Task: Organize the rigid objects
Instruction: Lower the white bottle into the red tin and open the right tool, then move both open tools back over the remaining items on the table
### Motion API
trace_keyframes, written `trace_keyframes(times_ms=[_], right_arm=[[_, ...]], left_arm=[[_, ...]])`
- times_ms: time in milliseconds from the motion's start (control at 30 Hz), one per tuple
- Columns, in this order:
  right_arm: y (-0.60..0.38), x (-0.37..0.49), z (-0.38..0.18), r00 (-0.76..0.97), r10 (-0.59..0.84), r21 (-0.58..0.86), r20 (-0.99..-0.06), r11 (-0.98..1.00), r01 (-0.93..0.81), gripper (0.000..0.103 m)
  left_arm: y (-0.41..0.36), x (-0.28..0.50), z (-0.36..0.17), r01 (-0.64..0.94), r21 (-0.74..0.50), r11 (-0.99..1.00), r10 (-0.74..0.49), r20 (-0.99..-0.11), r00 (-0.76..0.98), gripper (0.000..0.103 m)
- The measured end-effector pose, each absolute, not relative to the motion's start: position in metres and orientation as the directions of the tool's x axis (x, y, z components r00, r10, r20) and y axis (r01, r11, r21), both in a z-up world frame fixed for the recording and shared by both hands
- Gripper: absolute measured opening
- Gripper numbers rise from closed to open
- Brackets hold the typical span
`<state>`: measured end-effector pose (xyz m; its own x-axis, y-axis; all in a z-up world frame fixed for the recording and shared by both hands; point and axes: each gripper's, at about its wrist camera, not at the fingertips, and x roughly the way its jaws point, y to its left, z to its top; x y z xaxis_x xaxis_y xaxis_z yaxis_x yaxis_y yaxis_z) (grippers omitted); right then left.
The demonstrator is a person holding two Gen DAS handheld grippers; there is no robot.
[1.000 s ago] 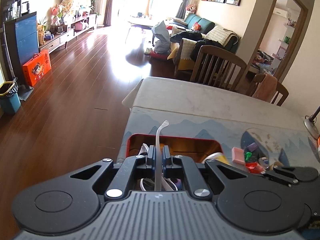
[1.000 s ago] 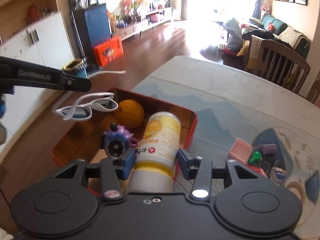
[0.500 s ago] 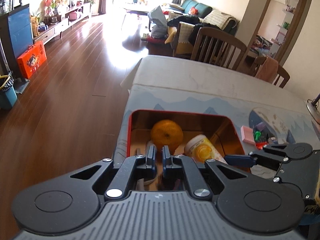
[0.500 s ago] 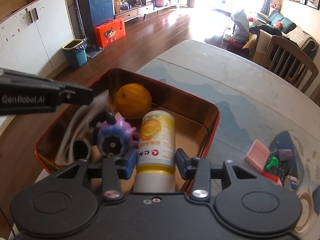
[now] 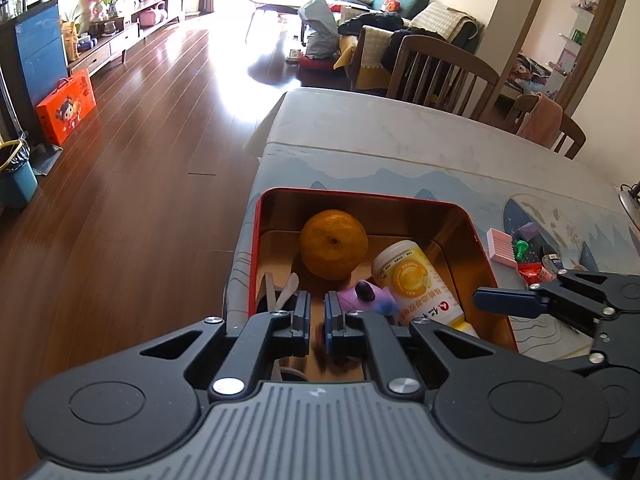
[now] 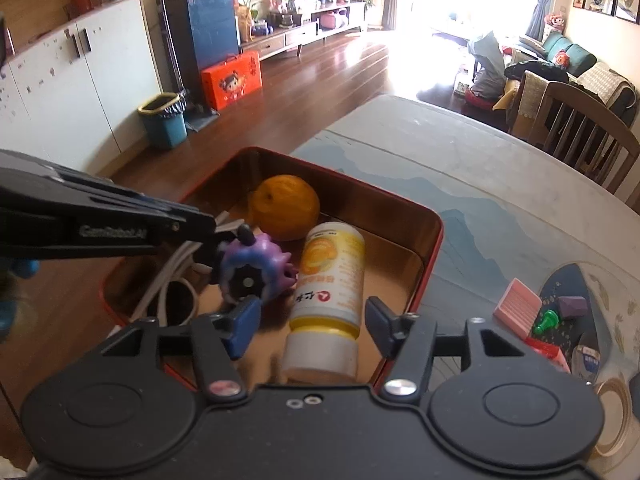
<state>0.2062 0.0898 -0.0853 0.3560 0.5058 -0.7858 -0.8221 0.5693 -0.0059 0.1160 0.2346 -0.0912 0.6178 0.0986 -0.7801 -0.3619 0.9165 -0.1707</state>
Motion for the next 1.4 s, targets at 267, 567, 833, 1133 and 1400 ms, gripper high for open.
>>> trace_keyframes(times_ms=[267, 567, 833, 1133, 1400], right_arm=[[0.064, 0.204, -0.066, 0.367, 0.542, 0.040, -0.756, 0.598, -0.801, 0.065], [0.027, 0.206, -0.050, 0.385, 0.569, 0.075, -0.727, 0.623, -0.779, 0.071], [-0.012, 0.204, -0.040, 0.399, 0.593, 0.095, -0.699, 0.631, -0.770, 0.080], [-0.066, 0.214, -0.036, 0.424, 0.602, 0.124, -0.676, 0.661, -0.740, 0.092], [-0.114, 0.229, -0.037, 0.470, 0.588, 0.122, -0.659, 0.700, -0.704, 0.103]], left_arm=[[0.217, 0.110, -0.076, -0.357, -0.167, 0.919, 0.106, -0.767, 0.633, 0.007], [0.182, 0.114, -0.060, -0.326, -0.137, 0.935, 0.117, -0.751, 0.650, 0.011], [0.145, 0.117, -0.050, -0.292, -0.129, 0.948, 0.107, -0.733, 0.672, 0.032], [0.099, 0.124, -0.042, -0.276, -0.122, 0.953, 0.110, -0.709, 0.697, 0.065], [0.063, 0.141, -0.043, -0.277, -0.135, 0.951, 0.108, -0.698, 0.708, 0.082]])
